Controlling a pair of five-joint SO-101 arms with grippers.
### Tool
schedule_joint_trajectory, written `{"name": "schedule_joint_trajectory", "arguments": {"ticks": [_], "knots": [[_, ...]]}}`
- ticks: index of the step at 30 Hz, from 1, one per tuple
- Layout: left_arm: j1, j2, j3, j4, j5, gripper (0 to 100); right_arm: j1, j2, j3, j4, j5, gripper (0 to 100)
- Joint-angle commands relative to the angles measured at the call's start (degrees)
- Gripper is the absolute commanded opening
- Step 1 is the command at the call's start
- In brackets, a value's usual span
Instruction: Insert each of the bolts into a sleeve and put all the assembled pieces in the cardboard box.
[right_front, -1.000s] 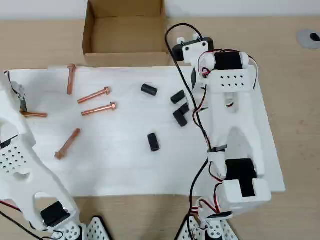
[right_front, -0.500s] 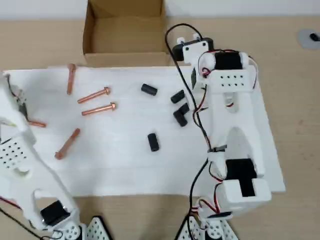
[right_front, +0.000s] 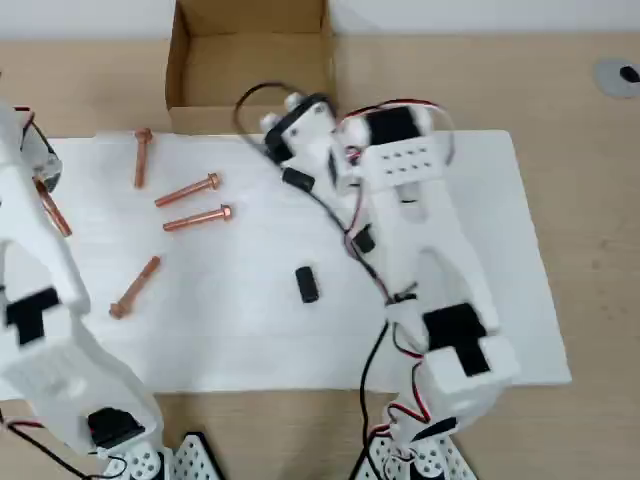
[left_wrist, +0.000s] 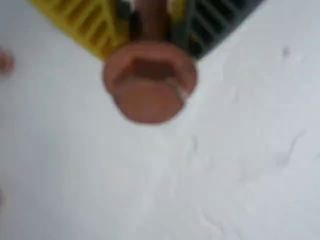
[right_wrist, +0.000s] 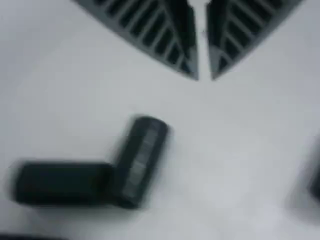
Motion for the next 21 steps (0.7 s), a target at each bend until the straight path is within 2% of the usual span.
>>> {"name": "schedule_joint_trajectory", "arguments": {"ticks": [1,9,16,21], "knots": [[2.37,-14.73,11.34,0.44,-6.33,1,-2.77,2.24,-2.24,-0.70,-1.32,1.2],[2.29,-37.05,31.74,0.26,-18.02,1,-6.20,8.57,-2.24,-1.05,-10.46,1.2],[2.55,-55.69,43.25,-4.75,-19.08,1,-8.22,8.92,-2.86,0.97,-24.53,1.2],[2.64,-65.98,56.09,-11.25,-19.08,1,-10.51,9.10,-2.51,4.57,-28.40,1.2]]}}
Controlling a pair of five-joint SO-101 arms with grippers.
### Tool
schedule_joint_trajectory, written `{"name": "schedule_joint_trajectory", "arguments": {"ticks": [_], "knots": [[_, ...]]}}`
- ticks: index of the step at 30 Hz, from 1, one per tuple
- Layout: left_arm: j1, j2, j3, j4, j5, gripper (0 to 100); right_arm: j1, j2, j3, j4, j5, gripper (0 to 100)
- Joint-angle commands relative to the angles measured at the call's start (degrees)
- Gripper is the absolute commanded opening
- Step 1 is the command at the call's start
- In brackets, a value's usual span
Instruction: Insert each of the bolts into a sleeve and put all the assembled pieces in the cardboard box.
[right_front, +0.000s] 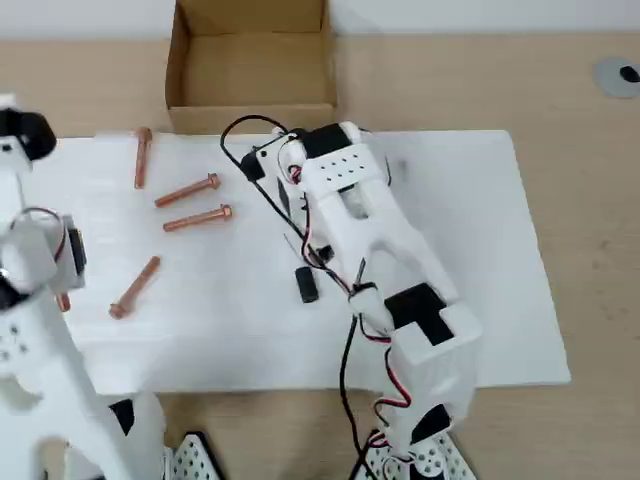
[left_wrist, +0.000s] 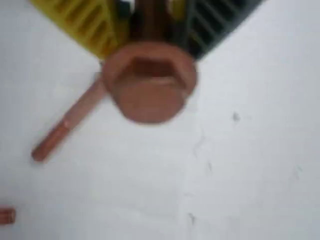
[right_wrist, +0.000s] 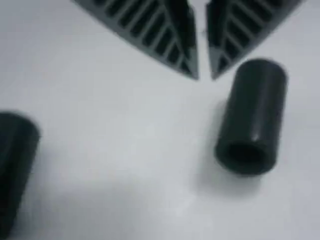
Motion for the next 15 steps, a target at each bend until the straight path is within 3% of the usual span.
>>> {"name": "schedule_joint_trajectory", "arguments": {"ticks": [1,9,15], "knots": [[0.70,-7.87,7.47,-4.40,-0.26,1,-2.59,-0.13,-2.51,2.64,-2.02,1.2],[0.79,-24.04,17.14,-8.18,-0.26,1,-7.25,-0.13,-2.42,3.78,-6.24,1.4],[0.79,-33.27,22.24,-8.18,-2.20,1,-7.96,-0.13,-0.92,3.52,-6.24,9.2]]}}
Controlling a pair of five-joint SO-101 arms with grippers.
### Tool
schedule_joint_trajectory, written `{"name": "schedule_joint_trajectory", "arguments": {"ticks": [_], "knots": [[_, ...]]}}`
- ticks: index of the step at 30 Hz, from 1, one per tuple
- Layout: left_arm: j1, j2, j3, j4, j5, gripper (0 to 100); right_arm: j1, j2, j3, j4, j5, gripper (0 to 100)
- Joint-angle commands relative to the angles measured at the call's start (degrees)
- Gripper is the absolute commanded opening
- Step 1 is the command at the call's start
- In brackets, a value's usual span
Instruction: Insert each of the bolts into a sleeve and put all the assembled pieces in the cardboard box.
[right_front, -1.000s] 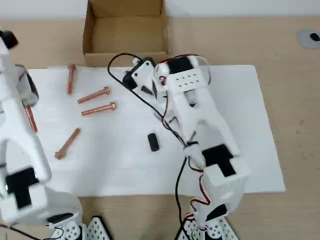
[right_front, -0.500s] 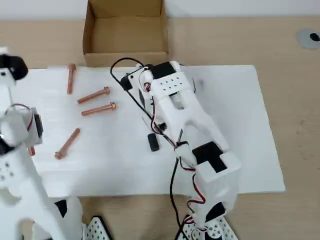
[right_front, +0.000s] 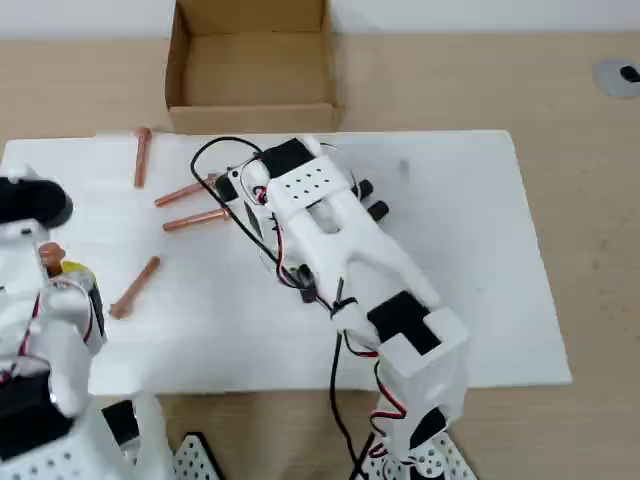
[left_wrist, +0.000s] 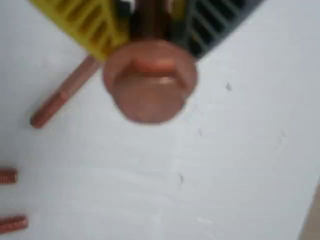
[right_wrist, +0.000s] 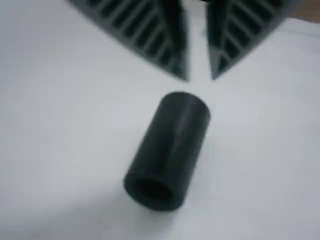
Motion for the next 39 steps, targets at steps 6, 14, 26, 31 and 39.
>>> {"name": "schedule_joint_trajectory", "arguments": {"ticks": [6,14,26,31,39], "knots": [[0.79,-8.48,5.63,-1.05,-3.43,1,-0.57,-0.13,5.93,-3.96,-0.18,9.4],[0.79,-9.63,5.80,-0.97,-3.25,1,-0.66,-0.13,12.70,-10.37,0.09,9.4],[0.79,-9.71,6.33,-0.79,-3.16,1,-0.75,-0.04,12.70,-11.78,-0.44,15.4],[0.79,-9.71,6.42,1.14,-3.16,1,-0.75,-0.04,12.53,-12.57,-0.44,15.5],[0.70,-10.07,7.21,1.14,-3.34,1,-0.75,4.79,12.35,-16.44,-0.09,15.5]]}}
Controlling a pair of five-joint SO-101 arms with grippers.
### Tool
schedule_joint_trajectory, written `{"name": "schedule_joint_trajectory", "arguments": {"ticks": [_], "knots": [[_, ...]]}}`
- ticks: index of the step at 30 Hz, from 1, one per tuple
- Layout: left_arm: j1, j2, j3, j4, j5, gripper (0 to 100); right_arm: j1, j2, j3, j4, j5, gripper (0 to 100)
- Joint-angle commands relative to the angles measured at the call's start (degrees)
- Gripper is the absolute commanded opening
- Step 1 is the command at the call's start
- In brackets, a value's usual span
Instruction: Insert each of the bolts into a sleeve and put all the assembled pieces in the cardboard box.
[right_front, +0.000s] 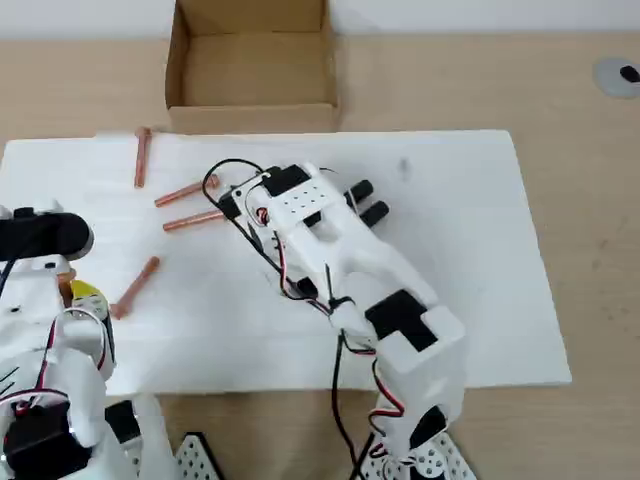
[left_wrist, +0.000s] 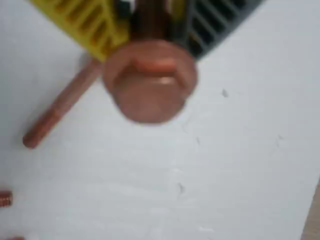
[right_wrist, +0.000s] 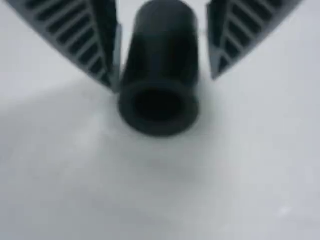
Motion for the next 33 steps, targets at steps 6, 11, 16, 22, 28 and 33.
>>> {"name": "schedule_joint_trajectory", "arguments": {"ticks": [6,11,16,22,28,33], "knots": [[0.70,-0.31,-0.18,0.09,-0.35,1,-0.48,8.66,-1.98,-0.79,0.18,15.0],[0.70,-0.31,-0.18,0.09,-0.35,1,-0.48,9.19,-4.88,2.29,0.26,2.3],[0.70,-0.31,-0.44,0.09,-0.35,1,-0.66,9.10,-8.04,8.00,3.08,1.0],[0.62,-0.40,-0.70,-0.26,-0.18,1,-0.48,7.87,-18.68,16.35,4.22,1.0],[0.53,-7.69,-7.12,-7.56,8.35,0,-0.57,-8.92,-27.38,15.91,4.22,1.0],[0.70,-16.40,-1.14,-17.93,10.46,0,-0.57,-24.57,-34.77,15.21,4.22,1.0]]}}
